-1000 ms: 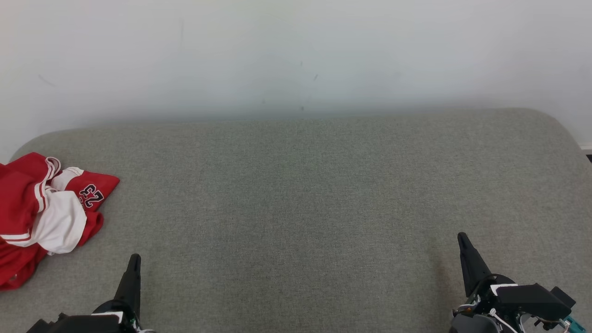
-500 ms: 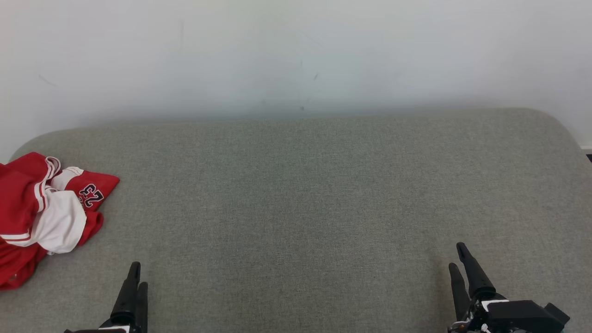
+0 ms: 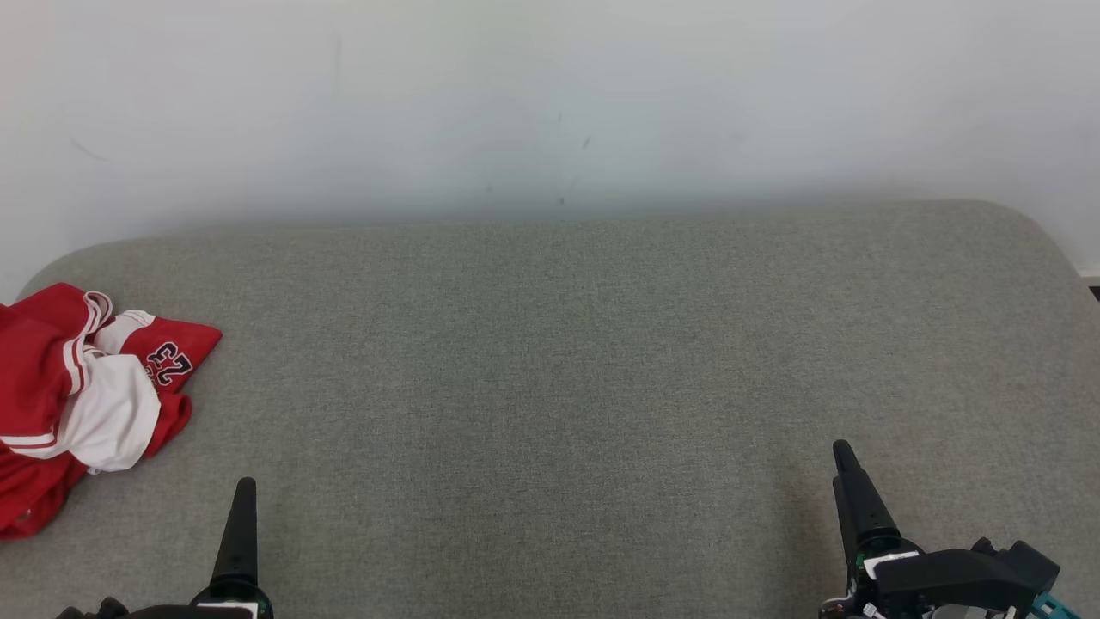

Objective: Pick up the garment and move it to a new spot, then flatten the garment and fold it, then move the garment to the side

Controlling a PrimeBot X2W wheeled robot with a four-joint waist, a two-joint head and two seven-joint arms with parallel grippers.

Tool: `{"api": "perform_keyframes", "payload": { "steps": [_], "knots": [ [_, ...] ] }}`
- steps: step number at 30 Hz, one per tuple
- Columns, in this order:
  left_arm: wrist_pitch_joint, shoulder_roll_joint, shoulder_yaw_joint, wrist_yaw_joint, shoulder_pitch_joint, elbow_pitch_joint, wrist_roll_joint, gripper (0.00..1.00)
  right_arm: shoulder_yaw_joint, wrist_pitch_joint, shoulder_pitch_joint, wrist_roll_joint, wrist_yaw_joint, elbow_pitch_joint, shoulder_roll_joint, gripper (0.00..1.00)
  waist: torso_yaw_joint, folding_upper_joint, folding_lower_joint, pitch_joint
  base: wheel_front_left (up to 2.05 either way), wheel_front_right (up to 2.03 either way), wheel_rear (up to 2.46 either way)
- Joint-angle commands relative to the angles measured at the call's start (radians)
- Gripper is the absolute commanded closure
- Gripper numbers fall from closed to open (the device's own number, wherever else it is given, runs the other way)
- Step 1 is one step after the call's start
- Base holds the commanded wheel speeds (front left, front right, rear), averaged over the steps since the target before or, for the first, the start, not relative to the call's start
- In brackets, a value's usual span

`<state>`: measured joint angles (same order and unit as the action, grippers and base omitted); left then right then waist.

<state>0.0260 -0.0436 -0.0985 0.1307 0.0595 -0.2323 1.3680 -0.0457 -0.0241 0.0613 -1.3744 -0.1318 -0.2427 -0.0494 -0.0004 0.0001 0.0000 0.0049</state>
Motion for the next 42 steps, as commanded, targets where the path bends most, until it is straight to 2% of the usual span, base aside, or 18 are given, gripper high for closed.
{"api": "perform_keyframes", "payload": {
  "steps": [1, 11, 22, 33, 42],
  "knots": [
    [-0.011, -0.005, 0.0, 0.0, 0.003, 0.022, -0.038, 0.0, 0.007, 0.011, 0.01, 0.03, 0.0, 0.021, -0.001, 0.0, 0.0, -0.0001, 0.0, 0.0, 0.0, 0.0, 0.0],
    [-0.052, -0.005, 0.006, -0.001, -0.009, 0.039, -0.262, 0.0, 0.033, 0.051, 0.0, 0.221, 0.001, 0.041, -0.001, 0.0, 0.0, -0.0001, 0.0, 0.0, 0.0, 0.0, 0.0],
    [-0.091, -0.006, 0.037, -0.039, -0.019, 0.052, -0.507, 0.0, 0.054, 0.091, -0.007, 0.426, 0.001, 0.049, -0.001, 0.0, 0.0, -0.0001, 0.0, 0.003, 0.0, 0.0, 0.0],
    [-0.127, -0.007, 0.057, -0.085, -0.027, 0.058, -0.685, 0.0, 0.073, 0.127, -0.013, 0.619, 0.001, 0.06, -0.001, 0.0, 0.0, -0.0001, 0.0, 0.003, 0.0, 0.0, 0.0],
    [-0.154, -0.011, 0.073, -0.105, -0.031, 0.06, -0.793, 0.0, 0.082, 0.153, -0.018, 0.743, 0.001, 0.068, -0.001, 0.0, 0.001, -0.0001, 0.0, 0.004, 0.0, 0.0, 0.0]
  ]
}}
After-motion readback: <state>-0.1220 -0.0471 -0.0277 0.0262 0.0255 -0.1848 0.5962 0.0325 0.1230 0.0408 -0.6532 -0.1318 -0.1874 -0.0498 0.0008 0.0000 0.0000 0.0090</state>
